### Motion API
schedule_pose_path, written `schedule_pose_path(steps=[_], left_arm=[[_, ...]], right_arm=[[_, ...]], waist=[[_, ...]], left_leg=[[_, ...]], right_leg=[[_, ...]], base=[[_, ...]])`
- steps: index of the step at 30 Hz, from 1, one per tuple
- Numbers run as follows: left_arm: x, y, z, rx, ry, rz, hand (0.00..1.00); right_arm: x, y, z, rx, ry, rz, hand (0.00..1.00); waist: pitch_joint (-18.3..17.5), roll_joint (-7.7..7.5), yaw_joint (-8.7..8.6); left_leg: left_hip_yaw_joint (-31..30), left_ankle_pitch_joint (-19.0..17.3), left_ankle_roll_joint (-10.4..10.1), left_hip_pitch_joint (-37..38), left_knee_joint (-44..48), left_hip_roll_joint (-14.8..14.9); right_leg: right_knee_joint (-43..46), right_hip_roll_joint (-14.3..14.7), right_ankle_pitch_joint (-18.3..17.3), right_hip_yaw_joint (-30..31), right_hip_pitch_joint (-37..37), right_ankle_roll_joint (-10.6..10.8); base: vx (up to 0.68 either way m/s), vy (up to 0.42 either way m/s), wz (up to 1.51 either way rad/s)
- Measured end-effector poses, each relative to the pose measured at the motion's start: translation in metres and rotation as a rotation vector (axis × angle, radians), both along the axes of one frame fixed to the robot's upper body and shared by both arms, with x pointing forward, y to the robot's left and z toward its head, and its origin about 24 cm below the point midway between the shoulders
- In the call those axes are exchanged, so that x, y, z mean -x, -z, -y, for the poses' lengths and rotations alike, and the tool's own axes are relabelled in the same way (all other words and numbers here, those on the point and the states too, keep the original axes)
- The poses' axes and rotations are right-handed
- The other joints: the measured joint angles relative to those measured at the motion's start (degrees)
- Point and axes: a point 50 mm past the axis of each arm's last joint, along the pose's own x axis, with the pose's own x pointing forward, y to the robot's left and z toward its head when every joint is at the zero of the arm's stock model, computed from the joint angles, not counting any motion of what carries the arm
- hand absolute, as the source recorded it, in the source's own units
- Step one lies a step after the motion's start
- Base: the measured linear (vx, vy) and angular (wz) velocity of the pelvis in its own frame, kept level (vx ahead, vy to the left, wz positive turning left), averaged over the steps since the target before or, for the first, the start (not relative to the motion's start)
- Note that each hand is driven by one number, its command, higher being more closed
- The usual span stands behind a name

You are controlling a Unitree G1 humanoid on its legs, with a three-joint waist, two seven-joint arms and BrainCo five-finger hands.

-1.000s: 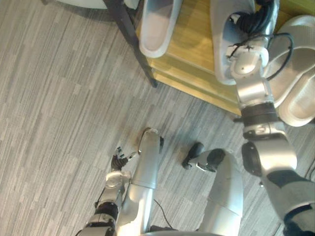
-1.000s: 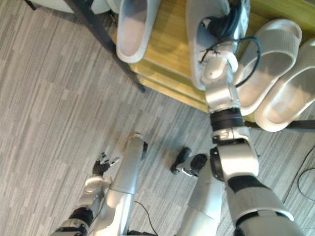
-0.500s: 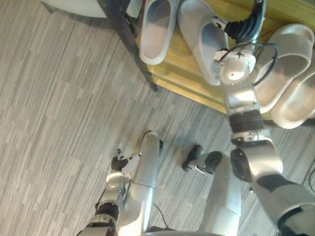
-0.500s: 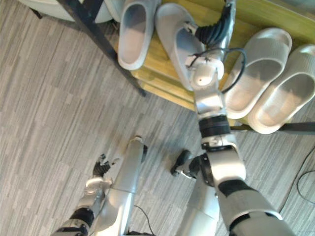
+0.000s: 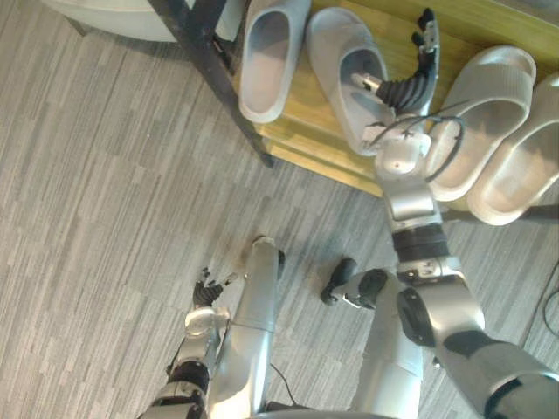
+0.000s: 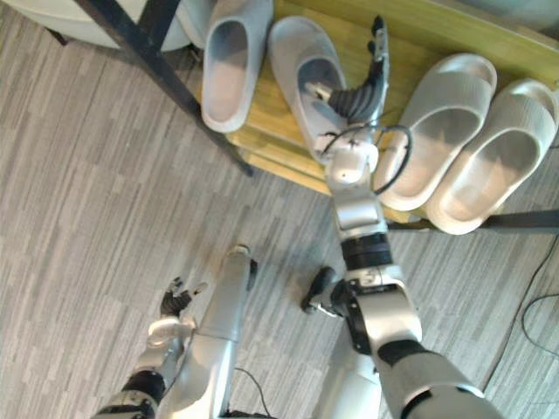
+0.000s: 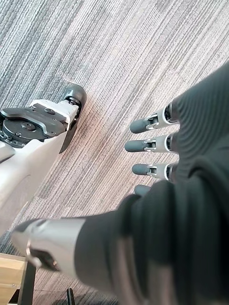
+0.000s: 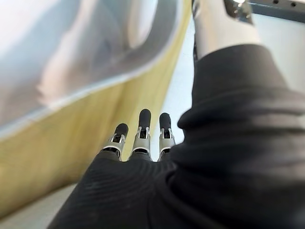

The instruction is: Organize the slippers on the shoe rack

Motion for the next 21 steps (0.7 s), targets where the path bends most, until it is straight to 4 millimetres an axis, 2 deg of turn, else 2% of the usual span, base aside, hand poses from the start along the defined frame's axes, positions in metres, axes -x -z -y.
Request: schedule_pose_path(steps=[2,4,8,16,21], left_arm=[[0.0,0.0,-0.001,0.001,-0.003,-0.002,0.0],[0.001,0.001,-0.002,0.005,-0.015,-0.007,0.0],[0.002,0.002,-0.003,0.013,-0.028,-0.016,0.0],[0.002,0.002,-0.005,0.019,-0.043,-0.017,0.0],[0.002,0.002,-0.006,0.025,-0.056,-0.019,0.0]], right_arm=[[0.0,0.016,-0.007,-0.068,-0.048,-0.047,0.0],[0.002,0.021,-0.015,-0.094,-0.079,-0.048,0.0],[0.003,0.033,-0.021,-0.14,-0.135,-0.074,0.0],[0.005,0.037,-0.033,-0.233,-0.243,-0.07,0.0],[0.005,0.043,-0.045,-0.375,-0.34,-0.101,0.0]], waist=[[0.0,-0.01,-0.15],[0.0,-0.02,-0.41],[-0.1,-0.21,-0.64],[-0.1,-0.25,-1.13],[0.0,-0.51,-1.21]], left_leg=[[0.1,0.0,0.0,0.1,-0.3,0.0],[0.1,0.0,0.0,0.3,-0.3,0.0],[0.4,-0.1,0.2,1.2,-0.6,0.1],[0.5,-0.1,0.2,1.3,-0.8,0.2],[0.5,-0.1,0.2,2.5,-1.8,0.5]], right_leg=[[-0.3,0.1,0.1,0.0,0.1,-0.2],[-0.5,0.1,0.2,0.0,0.4,-0.2],[-0.8,0.1,0.2,0.2,1.1,-0.1],[-1.2,0.4,0.4,0.2,1.3,0.2],[-2.2,0.7,0.5,0.1,2.4,0.4]], base=[[0.0,0.0,0.0],[0.0,0.0,0.0],[0.0,0.006,-0.01],[0.0,0.003,0.0],[0.0,0.0,0.0]])
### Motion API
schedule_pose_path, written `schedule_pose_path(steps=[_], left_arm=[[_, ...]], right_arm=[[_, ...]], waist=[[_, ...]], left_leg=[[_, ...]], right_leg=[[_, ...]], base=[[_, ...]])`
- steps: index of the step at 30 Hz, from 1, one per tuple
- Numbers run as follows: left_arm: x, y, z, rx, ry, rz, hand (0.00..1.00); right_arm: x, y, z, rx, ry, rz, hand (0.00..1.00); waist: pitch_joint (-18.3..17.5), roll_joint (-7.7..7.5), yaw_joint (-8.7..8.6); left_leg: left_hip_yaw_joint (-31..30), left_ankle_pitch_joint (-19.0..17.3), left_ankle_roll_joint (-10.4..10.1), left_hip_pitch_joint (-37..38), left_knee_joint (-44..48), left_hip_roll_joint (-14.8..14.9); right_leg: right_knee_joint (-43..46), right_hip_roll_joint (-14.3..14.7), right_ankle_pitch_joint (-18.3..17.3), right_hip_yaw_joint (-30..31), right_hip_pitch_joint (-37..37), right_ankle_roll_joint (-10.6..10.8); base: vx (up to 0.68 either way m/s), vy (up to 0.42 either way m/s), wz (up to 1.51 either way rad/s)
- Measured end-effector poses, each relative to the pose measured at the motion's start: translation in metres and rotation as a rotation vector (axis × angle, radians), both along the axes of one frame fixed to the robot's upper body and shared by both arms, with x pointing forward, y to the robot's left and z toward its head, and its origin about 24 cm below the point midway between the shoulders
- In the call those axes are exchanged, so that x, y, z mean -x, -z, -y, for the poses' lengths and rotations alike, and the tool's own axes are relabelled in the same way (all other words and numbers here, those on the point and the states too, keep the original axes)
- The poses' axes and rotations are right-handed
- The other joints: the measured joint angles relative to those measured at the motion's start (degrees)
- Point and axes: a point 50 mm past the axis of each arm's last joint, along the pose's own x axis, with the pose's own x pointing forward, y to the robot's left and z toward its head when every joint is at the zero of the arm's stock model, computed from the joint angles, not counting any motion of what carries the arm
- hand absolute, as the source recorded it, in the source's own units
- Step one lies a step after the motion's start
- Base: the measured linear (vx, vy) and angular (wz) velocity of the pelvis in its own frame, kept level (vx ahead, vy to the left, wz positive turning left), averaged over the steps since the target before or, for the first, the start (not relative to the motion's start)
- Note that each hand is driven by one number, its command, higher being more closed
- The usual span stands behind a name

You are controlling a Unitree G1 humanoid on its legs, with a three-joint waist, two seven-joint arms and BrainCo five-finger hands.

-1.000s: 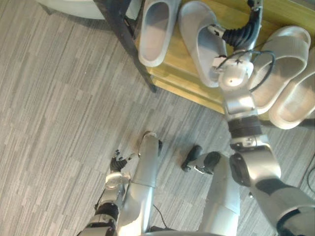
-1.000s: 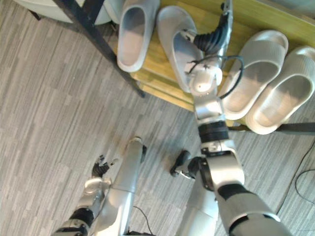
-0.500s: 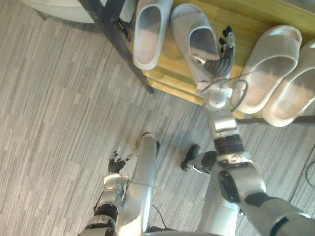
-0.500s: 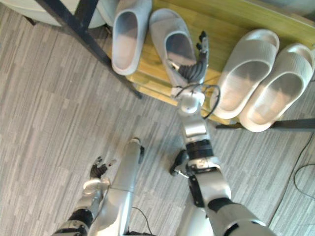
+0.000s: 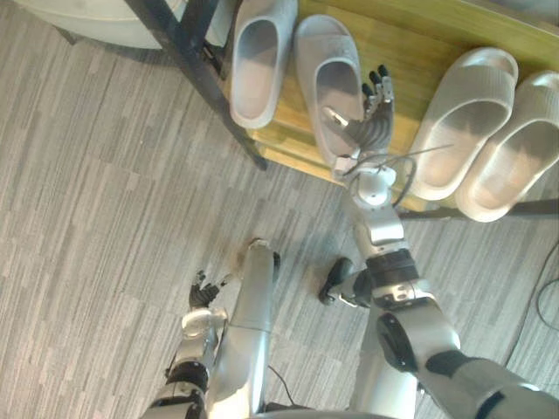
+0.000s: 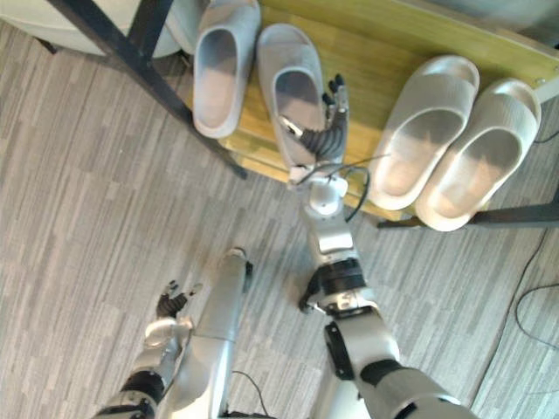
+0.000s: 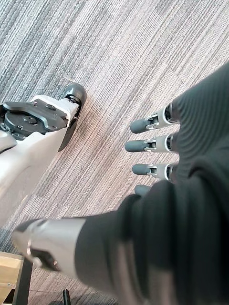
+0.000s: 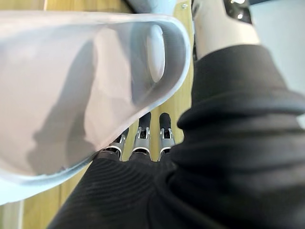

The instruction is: Organize the slippers on the shoe rack

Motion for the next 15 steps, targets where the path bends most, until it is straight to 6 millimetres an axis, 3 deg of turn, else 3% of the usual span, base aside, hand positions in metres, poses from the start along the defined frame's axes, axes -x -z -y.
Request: schedule_pose_path(steps=[15], left_arm=[[-0.002,-0.001,0.003,0.012,-0.005,0.002,0.0]], right_arm=[[-0.008,-0.019,-0.015,-0.298,-0.134,-0.027,0.0]], waist=[[0.0,-0.02,0.63]], left_leg=[[-0.8,0.1,-0.2,0.0,-0.4,-0.3]], right_leg=[[-0.4,-0.2,0.0,-0.9,0.6,0.0]], base=[[0.0,0.002,0.01]])
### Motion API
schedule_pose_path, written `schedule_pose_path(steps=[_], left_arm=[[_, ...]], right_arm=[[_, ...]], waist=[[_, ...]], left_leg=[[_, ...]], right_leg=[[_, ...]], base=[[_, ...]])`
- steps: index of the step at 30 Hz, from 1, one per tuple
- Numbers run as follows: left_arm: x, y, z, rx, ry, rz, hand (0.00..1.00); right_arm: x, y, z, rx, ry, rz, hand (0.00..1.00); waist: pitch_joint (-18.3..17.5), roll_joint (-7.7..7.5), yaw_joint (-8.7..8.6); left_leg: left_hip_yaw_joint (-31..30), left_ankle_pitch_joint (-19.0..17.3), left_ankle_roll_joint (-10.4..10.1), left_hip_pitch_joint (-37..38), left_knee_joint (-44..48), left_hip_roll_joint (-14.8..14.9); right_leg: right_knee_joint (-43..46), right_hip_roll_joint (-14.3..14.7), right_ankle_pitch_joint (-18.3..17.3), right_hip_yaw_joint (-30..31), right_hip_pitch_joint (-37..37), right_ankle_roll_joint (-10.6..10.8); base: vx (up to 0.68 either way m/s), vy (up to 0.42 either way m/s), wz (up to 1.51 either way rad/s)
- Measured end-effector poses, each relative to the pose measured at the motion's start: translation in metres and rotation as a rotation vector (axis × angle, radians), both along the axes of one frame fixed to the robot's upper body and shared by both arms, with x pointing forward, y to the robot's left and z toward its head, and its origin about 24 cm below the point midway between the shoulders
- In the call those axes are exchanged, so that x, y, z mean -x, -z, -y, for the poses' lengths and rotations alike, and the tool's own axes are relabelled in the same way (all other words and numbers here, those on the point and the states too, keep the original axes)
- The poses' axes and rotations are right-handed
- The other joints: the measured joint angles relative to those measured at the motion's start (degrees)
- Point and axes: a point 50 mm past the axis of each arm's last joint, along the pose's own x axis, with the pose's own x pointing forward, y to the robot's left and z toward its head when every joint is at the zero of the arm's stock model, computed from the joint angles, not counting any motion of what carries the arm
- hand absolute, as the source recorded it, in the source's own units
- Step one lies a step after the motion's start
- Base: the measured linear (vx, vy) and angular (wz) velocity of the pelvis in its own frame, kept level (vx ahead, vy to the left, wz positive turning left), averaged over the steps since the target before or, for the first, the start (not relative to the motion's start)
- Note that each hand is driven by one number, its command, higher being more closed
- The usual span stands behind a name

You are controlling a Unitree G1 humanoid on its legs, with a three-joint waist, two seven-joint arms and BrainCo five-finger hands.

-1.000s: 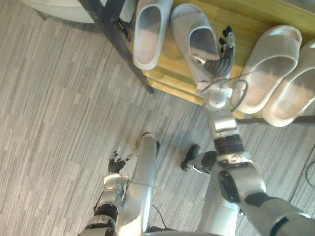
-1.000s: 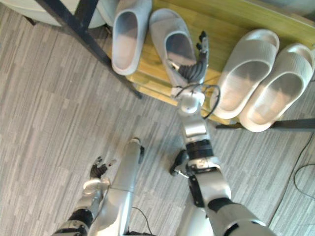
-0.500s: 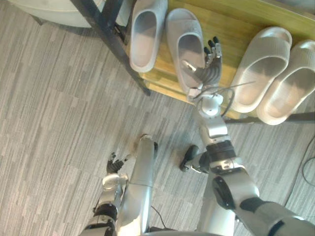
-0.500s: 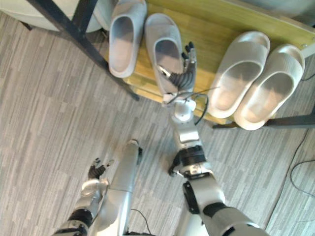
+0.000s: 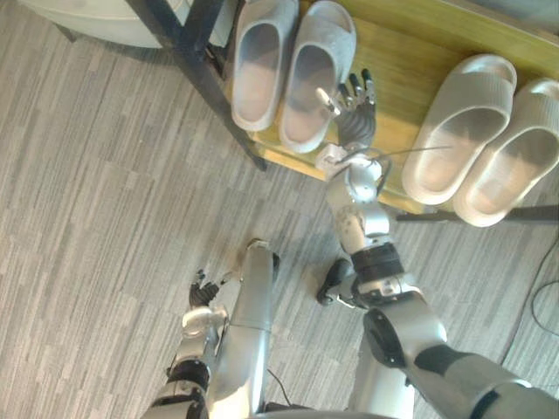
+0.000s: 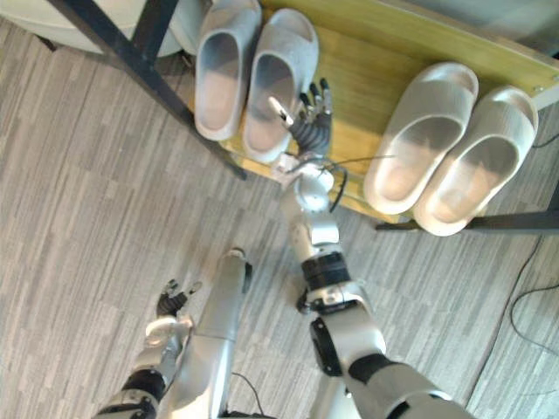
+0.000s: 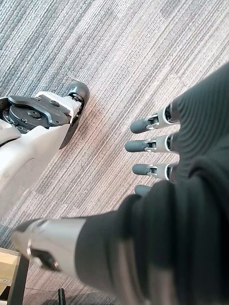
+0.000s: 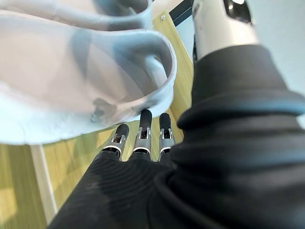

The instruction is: Organize the slippers on the shoe rack

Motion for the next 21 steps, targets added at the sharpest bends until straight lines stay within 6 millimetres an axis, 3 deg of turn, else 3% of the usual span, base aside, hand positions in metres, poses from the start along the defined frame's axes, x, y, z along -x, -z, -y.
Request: schedule_pose_path(steps=[9,15,19,21], left_arm=[[0.0,0.0,0.002,0.014,-0.009,0.006,0.0],[0.001,0.0,0.001,0.025,-0.028,0.005,0.0],[0.005,0.003,-0.003,0.034,-0.051,-0.007,0.0],[0.008,0.005,-0.006,0.036,-0.064,-0.012,0.0]], right_arm=[[-0.01,-0.006,0.01,-0.061,0.029,-0.038,0.0],[-0.011,-0.013,0.016,0.011,0.06,-0.018,0.0],[-0.011,0.002,0.025,0.112,0.099,-0.043,0.0],[-0.004,0.021,0.029,0.192,0.108,-0.058,0.0]], waist=[[0.0,0.01,0.4],[0.0,0.01,0.3],[0.0,0.02,-0.45],[0.0,-0.02,-0.98]], left_leg=[[-0.4,0.4,-0.1,-0.2,-0.1,-0.1],[0.0,0.4,-0.1,0.1,0.4,0.8],[1.2,0.2,0.3,4.7,-0.6,1.6],[2.4,0.4,1.1,9.3,-4.2,2.7]], right_leg=[[0.1,-0.2,0.0,-0.5,0.0,0.0],[0.0,0.4,0.6,-0.1,0.1,-1.0],[-1.3,1.1,0.8,0.8,4.0,-0.6],[-4.6,1.7,1.6,0.8,8.1,0.8]], base=[[0.0,0.004,0.01],[0.0,0.002,-0.06],[-0.01,0.013,-0.13],[-0.03,0.007,-0.18]])
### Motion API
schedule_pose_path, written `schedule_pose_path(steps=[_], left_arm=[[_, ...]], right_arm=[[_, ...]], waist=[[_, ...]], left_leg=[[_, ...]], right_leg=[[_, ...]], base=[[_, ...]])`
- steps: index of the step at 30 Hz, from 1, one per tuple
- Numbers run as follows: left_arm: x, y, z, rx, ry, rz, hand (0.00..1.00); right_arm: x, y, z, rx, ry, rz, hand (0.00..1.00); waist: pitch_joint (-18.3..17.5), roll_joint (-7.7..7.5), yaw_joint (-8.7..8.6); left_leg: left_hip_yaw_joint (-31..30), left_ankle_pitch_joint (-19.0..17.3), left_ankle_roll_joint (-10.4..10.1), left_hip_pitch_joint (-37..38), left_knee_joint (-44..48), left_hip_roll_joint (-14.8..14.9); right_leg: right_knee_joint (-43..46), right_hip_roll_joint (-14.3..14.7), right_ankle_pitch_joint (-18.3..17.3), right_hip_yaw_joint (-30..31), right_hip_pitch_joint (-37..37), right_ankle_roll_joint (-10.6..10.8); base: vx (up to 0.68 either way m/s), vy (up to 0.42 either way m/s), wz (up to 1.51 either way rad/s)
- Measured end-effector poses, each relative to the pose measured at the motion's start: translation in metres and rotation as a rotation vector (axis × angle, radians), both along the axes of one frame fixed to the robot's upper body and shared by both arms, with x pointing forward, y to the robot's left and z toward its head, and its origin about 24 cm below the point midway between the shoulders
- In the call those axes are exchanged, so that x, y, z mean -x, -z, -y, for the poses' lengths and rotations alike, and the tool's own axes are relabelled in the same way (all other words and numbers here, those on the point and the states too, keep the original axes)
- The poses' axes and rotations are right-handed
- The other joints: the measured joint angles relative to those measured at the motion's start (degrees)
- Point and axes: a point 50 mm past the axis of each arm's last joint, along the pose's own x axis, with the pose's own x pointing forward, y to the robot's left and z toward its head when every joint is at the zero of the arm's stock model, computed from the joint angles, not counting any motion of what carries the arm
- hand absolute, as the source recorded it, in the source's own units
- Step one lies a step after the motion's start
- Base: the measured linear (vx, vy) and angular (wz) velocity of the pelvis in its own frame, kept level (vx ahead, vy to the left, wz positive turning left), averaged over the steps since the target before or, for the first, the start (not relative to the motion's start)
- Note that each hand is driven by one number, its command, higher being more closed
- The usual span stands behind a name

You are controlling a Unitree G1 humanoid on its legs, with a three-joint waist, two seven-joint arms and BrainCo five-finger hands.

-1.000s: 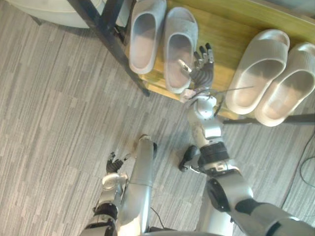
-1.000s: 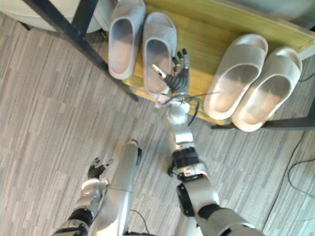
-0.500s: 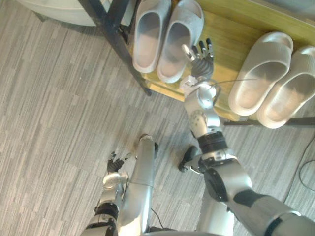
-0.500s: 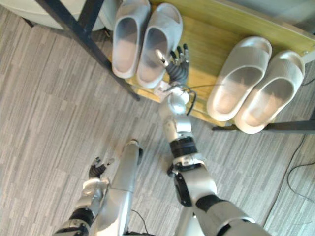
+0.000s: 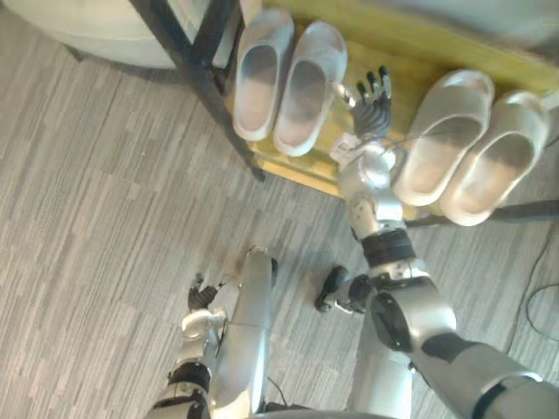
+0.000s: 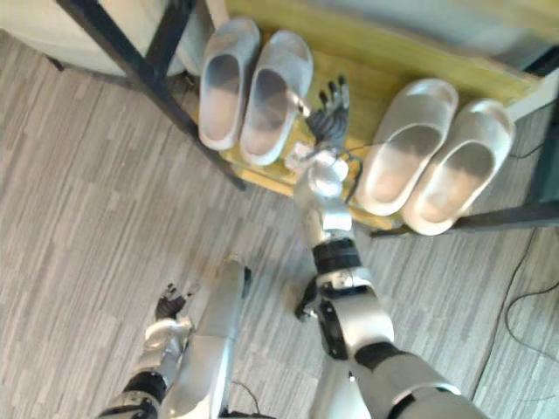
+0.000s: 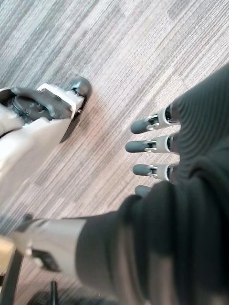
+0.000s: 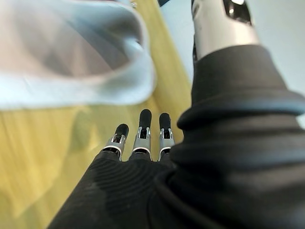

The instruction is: Organize the slippers on the shoe rack

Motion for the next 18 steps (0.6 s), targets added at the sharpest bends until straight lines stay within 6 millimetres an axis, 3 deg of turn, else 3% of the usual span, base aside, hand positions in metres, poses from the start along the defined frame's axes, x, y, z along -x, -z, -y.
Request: schedule_pose_path(steps=[3,4,6,9,12,18], left_arm=[[0.001,0.001,0.0,0.0,0.003,-0.002,0.0],[0.004,0.003,0.003,0.004,0.019,-0.01,0.0],[0.012,0.009,0.008,0.018,0.041,-0.031,0.0],[0.03,0.02,0.008,0.011,0.071,-0.083,0.0],[0.048,0.03,0.012,0.002,0.12,-0.136,0.0],[0.078,0.049,0.035,-0.004,0.295,-0.262,0.0]], right_arm=[[0.01,0.022,-0.005,0.091,-0.028,-0.022,0.0],[0.016,0.035,-0.007,0.126,-0.044,-0.043,0.0],[0.027,0.057,-0.007,0.19,-0.06,-0.075,0.0],[0.052,0.099,-0.007,0.304,-0.104,-0.154,0.0],[0.082,0.14,-0.007,0.365,-0.163,-0.254,0.0],[0.14,0.211,0.02,0.446,-0.185,-0.512,0.0]], waist=[[-0.1,-0.1,-1.33],[-0.1,-0.16,-1.78],[-0.5,-0.39,-2.61],[-3.4,-1.53,-3.28],[-7.1,-2.49,-4.25],[-14.3,-3.45,-6.5]], left_leg=[[1.9,1.6,0.8,5.9,-5.8,0.5],[2.8,2.1,1.0,9.0,-8.2,0.9],[4.0,3.0,1.4,14.0,-12.4,1.1],[5.5,4.9,1.6,21.2,-19.8,1.7],[7.4,6.6,2.0,28.9,-27.1,1.9],[11.7,11.3,3.7,43.0,-43.0,0.7]], right_leg=[[-5.2,0.0,1.6,-0.3,5.0,1.6],[-7.7,0.0,2.8,-0.5,7.9,-0.1],[-11.6,0.4,4.1,-0.5,12.3,-0.5],[-18.6,1.4,6.4,-0.7,19.0,-0.8],[-25.2,1.8,8.0,-0.6,26.0,0.2],[-39.6,2.5,13.0,0.7,37.7,2.9]], base=[[0.0,0.024,-0.16],[0.04,0.032,-0.17],[0.09,0.024,-0.12],[0.15,0.033,-0.07],[0.2,0.063,-0.06],[0.18,0.097,-0.13]])
